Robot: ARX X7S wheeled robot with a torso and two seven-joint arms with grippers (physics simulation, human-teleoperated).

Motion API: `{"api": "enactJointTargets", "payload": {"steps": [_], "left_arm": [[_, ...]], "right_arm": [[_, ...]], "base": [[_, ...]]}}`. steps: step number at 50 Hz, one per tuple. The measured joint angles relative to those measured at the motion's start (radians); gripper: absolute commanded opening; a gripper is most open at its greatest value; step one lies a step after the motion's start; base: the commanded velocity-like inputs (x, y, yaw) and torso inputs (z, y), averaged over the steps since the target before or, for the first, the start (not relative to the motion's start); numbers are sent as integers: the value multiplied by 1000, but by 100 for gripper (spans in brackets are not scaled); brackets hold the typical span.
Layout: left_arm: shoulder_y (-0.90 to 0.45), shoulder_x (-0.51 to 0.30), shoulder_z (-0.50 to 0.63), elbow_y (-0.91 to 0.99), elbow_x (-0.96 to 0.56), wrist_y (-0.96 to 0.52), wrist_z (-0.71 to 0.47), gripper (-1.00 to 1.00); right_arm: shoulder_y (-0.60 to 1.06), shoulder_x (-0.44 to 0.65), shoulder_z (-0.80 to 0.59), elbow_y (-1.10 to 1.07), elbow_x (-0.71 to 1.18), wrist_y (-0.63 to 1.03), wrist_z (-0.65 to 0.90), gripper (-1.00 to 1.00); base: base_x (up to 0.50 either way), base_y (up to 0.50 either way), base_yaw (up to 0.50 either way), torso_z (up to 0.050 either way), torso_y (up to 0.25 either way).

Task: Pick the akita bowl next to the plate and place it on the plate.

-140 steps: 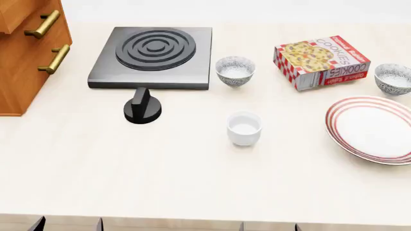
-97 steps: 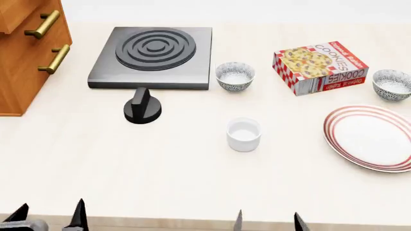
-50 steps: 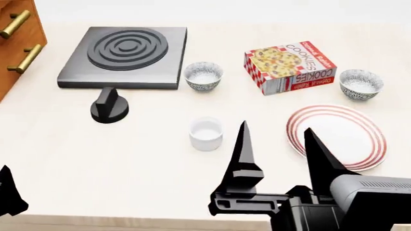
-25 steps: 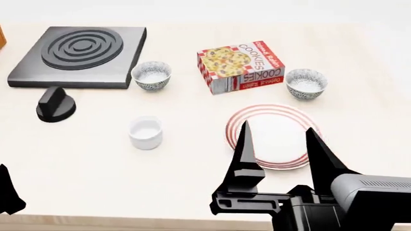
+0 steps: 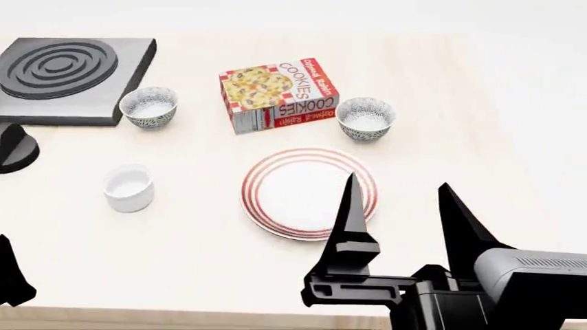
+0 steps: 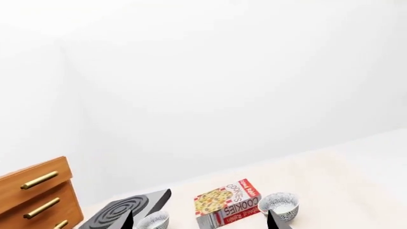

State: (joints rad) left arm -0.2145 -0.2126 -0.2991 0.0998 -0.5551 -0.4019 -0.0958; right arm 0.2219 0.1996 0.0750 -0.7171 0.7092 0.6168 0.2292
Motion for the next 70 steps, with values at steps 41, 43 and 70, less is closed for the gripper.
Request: {"api": "enactJointTargets", "payload": {"steps": [41, 43, 70], "left_arm": [[2, -11, 16, -11, -8, 18, -9, 100], [2, -11, 17, -9, -9, 18, -11, 100], [2, -18, 27, -15, -17, 24, -18, 100]], "right_arm": [[-2, 52, -67, 31, -2, -51, 21, 100], [-3, 54, -69, 32, -2, -52, 22, 100], [-1, 67, -83, 44, 6, -60, 33, 100]], "base": [[249, -69, 0, 0, 0], [500, 0, 0, 0, 0], [500, 0, 0, 0, 1]]}}
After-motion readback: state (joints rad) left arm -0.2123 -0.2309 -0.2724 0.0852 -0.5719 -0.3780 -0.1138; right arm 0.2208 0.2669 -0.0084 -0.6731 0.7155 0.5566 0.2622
